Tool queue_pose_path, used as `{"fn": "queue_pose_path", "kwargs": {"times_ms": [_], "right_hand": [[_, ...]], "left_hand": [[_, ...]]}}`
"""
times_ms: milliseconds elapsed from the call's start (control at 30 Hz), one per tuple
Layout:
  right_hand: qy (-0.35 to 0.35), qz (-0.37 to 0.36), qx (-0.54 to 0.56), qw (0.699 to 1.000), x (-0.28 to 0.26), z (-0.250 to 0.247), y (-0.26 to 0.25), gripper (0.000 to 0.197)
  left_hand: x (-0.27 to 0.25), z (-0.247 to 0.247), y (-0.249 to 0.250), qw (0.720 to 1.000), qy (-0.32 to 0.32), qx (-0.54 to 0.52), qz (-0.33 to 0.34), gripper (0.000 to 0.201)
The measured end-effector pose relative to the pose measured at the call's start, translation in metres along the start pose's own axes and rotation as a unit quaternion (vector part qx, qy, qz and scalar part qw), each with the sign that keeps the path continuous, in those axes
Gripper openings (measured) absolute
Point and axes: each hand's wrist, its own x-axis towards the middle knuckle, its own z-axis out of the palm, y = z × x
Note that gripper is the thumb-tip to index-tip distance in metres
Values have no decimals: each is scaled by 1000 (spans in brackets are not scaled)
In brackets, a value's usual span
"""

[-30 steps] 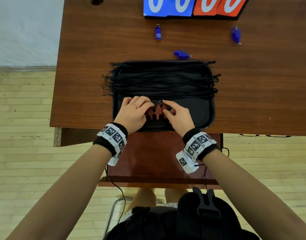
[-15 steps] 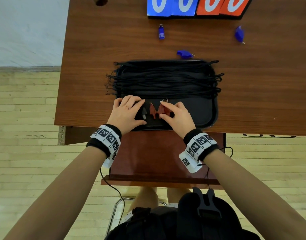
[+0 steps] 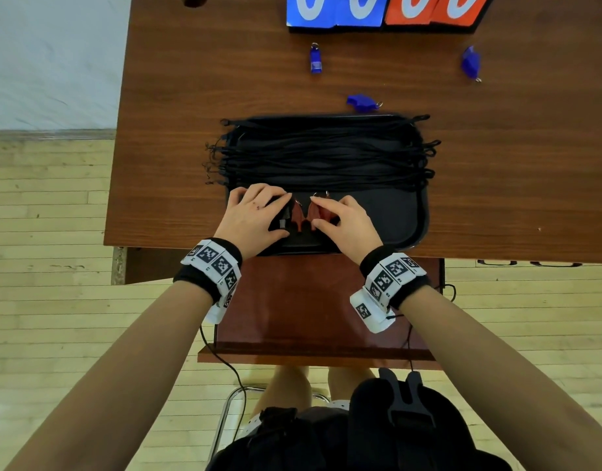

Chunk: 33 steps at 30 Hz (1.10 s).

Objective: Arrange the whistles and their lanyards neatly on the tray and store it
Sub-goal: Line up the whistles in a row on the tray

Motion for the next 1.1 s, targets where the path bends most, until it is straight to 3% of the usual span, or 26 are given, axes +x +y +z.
{"fn": "queue_pose_path", "kwargs": {"times_ms": [233,533,1100], "right_hand": [[16,9,32,999,-4,-1,5,51],[16,8,24,1000,-4,-2,4,48],[38,18,11,999,-3,-2,1,47]], "left_hand": [[7,8,22,1000,19,-3,7,80],[7,13,19,1000,22,12,10,66],[10,13,24,999,42,-8,16,57]]}}
